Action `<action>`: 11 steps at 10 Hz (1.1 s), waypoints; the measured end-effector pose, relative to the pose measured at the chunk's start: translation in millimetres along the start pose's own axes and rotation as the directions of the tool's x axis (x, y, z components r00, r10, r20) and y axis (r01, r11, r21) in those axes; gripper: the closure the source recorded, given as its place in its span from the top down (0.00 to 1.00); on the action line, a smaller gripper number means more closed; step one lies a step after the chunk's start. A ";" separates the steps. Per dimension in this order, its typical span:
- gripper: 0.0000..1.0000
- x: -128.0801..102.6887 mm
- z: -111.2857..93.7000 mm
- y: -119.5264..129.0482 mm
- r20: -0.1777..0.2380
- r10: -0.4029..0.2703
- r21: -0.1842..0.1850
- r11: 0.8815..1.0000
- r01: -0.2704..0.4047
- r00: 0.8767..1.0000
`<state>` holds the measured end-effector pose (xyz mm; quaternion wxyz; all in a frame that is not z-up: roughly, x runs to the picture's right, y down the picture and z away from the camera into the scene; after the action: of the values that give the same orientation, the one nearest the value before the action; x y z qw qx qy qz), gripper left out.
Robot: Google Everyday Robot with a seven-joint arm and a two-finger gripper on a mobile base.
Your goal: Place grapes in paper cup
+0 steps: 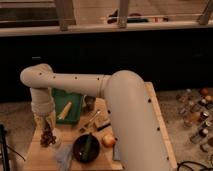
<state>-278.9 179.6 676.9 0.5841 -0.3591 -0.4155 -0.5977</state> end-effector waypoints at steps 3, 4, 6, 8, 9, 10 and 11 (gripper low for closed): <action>0.80 2.4 -1.7 2.7 0.001 0.001 0.003 1.000 -0.001 1.000; 0.80 2.8 -1.7 2.7 0.002 0.000 0.004 1.000 0.000 1.000; 0.80 3.2 -2.1 3.3 0.001 0.001 0.005 1.000 -0.001 1.000; 0.80 2.6 -2.7 2.5 0.000 0.001 0.005 1.000 -0.001 1.000; 0.80 2.3 -3.0 1.9 -0.003 0.001 0.007 1.000 -0.001 1.000; 0.80 1.2 -3.4 2.2 -0.005 0.004 0.005 1.000 -0.004 1.000; 0.80 0.5 -3.9 3.1 -0.010 0.008 0.004 1.000 -0.008 1.000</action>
<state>-275.6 175.9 676.1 0.5892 -0.3565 -0.4124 -0.5964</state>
